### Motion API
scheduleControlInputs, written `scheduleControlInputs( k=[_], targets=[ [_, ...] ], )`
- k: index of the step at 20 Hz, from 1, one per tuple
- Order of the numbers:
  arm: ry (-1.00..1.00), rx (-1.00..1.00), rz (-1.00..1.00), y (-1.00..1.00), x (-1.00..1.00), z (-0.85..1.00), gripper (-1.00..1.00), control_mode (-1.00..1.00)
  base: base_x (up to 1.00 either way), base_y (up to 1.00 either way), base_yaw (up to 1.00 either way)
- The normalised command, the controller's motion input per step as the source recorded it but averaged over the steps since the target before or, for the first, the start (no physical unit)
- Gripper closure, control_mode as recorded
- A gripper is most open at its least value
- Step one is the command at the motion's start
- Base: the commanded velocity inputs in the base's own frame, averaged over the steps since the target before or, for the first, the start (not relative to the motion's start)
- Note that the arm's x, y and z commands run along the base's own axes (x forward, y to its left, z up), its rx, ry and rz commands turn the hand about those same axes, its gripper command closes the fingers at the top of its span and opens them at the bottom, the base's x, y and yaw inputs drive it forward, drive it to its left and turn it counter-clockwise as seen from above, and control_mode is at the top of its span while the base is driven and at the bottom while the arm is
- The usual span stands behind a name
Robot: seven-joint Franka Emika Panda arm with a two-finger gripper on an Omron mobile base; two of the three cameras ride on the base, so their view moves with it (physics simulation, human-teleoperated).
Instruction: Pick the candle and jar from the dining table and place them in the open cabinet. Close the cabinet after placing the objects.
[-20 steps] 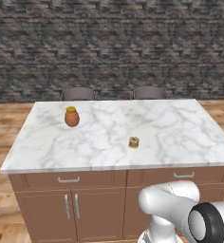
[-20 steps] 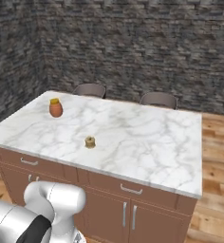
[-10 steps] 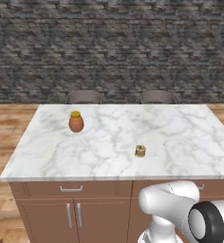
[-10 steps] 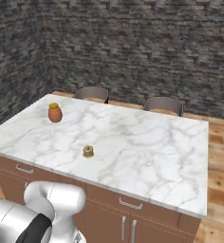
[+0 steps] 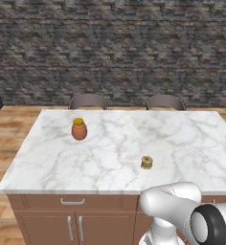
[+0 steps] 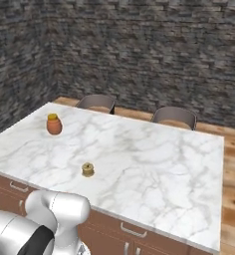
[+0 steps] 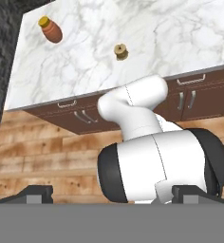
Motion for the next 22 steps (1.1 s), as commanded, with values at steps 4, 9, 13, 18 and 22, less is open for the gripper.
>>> scheduleControlInputs(
  k=[4, 9, 13, 18, 22],
  targets=[
    [0.0, 0.0, 0.0, 0.0, 0.0, 0.0, -1.0, 1.0, 0.39, 0.11, 0.06],
    [0.0, 0.0, 0.0, 0.0, 0.0, 0.0, -1.0, 1.0, 0.19, 0.23, 0.04],
    [0.0, 0.0, 0.0, 0.0, 0.0, 0.0, -1.0, 1.0, 0.06, 0.09, 0.03],
    [0.0, 0.0, 0.0, 0.0, 0.0, 0.0, -1.0, 1.0, 0.12, 0.0, 0.03],
    [0.05, 0.0, 0.01, 0.0, 0.21, -0.01, -1.0, -1.0, 0.03, 0.0, 0.01]
  ],
)
